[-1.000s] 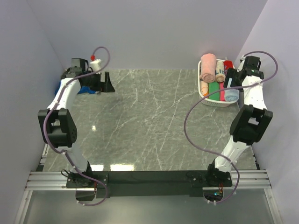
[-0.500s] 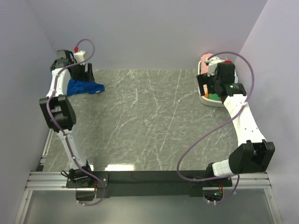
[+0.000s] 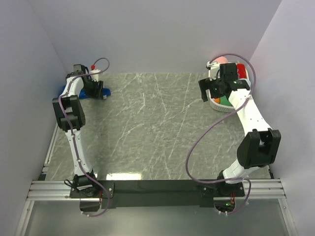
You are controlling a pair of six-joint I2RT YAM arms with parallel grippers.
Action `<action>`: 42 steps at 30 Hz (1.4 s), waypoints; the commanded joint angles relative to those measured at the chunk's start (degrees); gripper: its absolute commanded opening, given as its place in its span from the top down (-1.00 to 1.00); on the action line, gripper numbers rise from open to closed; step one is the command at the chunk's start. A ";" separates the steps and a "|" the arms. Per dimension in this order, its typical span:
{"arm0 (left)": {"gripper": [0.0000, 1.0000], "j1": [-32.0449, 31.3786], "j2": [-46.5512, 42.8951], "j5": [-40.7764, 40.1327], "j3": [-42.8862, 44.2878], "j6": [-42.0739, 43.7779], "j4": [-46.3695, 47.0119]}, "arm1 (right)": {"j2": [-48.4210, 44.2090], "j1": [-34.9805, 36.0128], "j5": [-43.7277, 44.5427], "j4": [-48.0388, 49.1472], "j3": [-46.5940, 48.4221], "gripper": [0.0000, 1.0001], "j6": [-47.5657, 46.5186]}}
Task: Roll the towels
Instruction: Move the towel to the center of the board
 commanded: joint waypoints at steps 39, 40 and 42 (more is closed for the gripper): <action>-0.35 -4.07 -4.28 4.39 2.32 -10.34 6.12 | 1.65 -7.50 -12.07 -3.18 -5.27 -0.90 7.13; -0.34 -3.80 -2.35 3.69 3.03 -10.69 6.21 | 1.83 -7.50 -11.98 -3.45 -5.19 -0.90 7.05; -0.33 -3.10 -0.59 3.77 3.83 -11.13 6.56 | 1.92 -7.50 -11.54 -3.71 -4.83 -0.90 6.87</action>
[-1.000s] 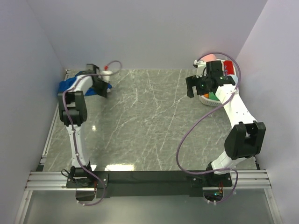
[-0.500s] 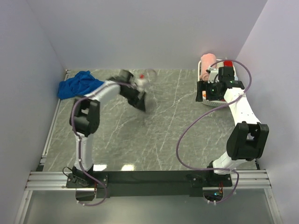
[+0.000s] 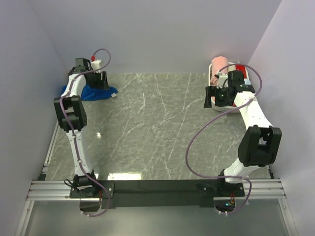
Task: Roll the towels
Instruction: Move the towel to the center of the board
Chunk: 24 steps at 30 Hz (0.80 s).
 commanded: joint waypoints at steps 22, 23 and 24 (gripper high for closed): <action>0.99 -19.42 -11.64 16.13 -32.27 -2.24 0.95 | 2.14 0.08 -4.41 2.40 -4.42 -0.52 2.24; 0.99 -23.87 -12.69 18.32 -34.81 -4.61 3.30 | 2.32 0.17 -5.11 2.49 -4.77 -0.49 2.33; 0.99 -26.18 -14.79 19.91 -35.71 -8.81 4.63 | 2.93 0.17 -5.81 2.23 -4.95 -0.42 2.33</action>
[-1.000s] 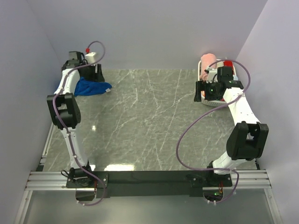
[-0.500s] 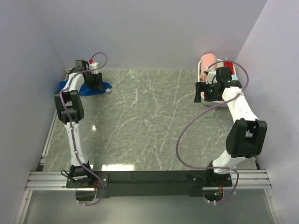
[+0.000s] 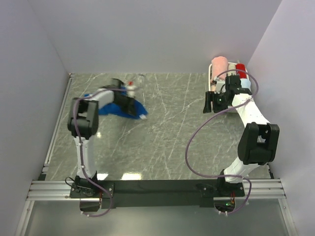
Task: Roll the towels
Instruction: Move the towel to the center of the board
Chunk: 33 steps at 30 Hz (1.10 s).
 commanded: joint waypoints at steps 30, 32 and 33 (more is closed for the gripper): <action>0.03 6.73 -9.38 -8.33 0.02 -0.52 -5.20 | 22.95 26.53 -1.89 2.67 5.23 -0.12 7.35; 0.04 7.17 -8.50 -11.57 1.07 0.62 -4.85 | 25.06 29.08 1.00 2.49 6.38 -0.14 7.61; 0.04 7.26 -8.06 -12.55 1.51 0.81 -4.32 | 25.68 29.78 1.63 2.32 7.26 -0.14 7.96</action>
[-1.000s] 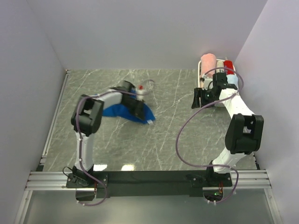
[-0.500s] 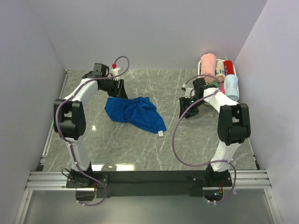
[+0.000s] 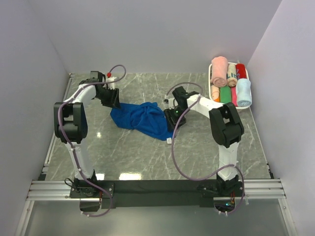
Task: Roll the towels
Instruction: Move the towel to the center of the board
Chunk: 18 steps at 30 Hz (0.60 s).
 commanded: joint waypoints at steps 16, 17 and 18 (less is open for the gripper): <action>0.11 -0.30 14.66 -13.60 14.94 4.60 3.21 | 5.95 5.28 12.69 1.68 0.44 1.00 -2.52; 0.20 -0.57 15.18 -13.16 14.86 5.30 3.03 | 4.46 5.11 13.91 2.03 0.09 1.00 -2.78; 0.39 -0.92 15.36 -12.98 14.25 5.83 2.68 | 3.66 4.76 14.27 2.47 -0.43 1.00 -3.57</action>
